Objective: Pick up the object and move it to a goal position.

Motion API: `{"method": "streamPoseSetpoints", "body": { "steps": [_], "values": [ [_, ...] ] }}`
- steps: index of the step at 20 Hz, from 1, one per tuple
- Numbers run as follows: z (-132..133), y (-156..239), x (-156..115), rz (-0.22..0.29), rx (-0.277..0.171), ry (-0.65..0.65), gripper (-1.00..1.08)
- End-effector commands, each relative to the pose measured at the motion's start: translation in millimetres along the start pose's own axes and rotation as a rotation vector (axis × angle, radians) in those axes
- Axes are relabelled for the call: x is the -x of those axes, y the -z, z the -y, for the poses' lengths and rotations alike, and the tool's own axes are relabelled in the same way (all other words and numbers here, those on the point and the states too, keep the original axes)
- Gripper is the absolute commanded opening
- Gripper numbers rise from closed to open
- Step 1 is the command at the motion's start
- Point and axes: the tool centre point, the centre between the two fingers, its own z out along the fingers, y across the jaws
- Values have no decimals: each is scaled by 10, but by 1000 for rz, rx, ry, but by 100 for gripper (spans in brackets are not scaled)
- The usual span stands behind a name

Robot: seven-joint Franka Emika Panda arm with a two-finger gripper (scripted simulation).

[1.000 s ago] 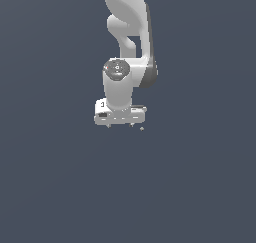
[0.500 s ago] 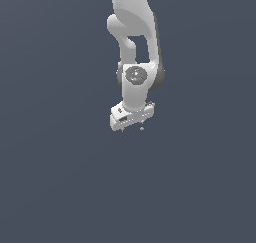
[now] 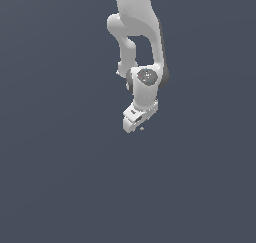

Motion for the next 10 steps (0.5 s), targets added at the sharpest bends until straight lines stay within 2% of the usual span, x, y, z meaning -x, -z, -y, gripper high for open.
{"method": "streamPoseSetpoints", "body": {
  "steps": [1, 10],
  "values": [
    [75, -33, -12, -4, 0, 45, 100],
    [137, -72, -20, -7, -1, 78, 100]
  ]
}}
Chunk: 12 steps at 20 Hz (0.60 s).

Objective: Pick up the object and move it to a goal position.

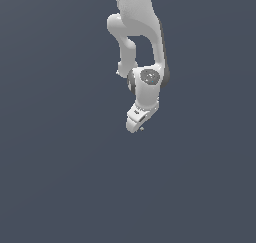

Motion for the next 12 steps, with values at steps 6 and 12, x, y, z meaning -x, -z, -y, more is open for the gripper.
{"method": "streamPoseSetpoints", "body": {
  "steps": [6, 12],
  "values": [
    [8, -182, 5, 0, 0, 3, 100],
    [12, -437, 7, 0, 0, 6, 100]
  ]
}}
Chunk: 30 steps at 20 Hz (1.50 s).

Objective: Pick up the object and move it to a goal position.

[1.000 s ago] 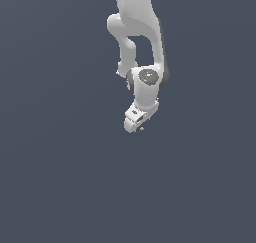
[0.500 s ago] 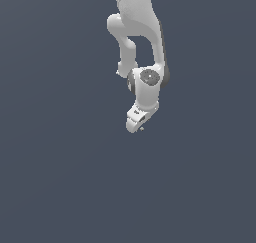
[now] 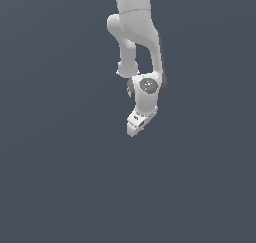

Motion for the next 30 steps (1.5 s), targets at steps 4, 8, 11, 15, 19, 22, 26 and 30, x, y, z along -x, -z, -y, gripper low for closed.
{"method": "streamPoseSetpoints", "body": {
  "steps": [4, 8, 11, 15, 19, 22, 26, 30],
  "values": [
    [-3, -116, -5, -1, 1, 1, 100],
    [-3, -118, -5, -1, 1, 1, -100],
    [-3, -118, -5, -1, 1, 1, -100],
    [-3, -118, -5, -1, 1, 1, -100],
    [5, -85, -16, -1, 1, 4, -100],
    [-2, -6, -27, -1, 1, 4, -100],
    [-18, 183, -54, -1, 1, 4, -100],
    [-39, 462, -99, -1, 1, 4, -100]
  ]
}}
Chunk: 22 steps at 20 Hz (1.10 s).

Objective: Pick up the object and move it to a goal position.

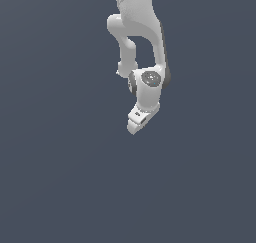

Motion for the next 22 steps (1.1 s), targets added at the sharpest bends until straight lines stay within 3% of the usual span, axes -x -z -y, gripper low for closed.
{"method": "streamPoseSetpoints", "body": {
  "steps": [1, 22],
  "values": [
    [-16, 196, -30, 0, 1, 0, -100],
    [-208, 2370, -397, -2, -2, 1, -100]
  ]
}}
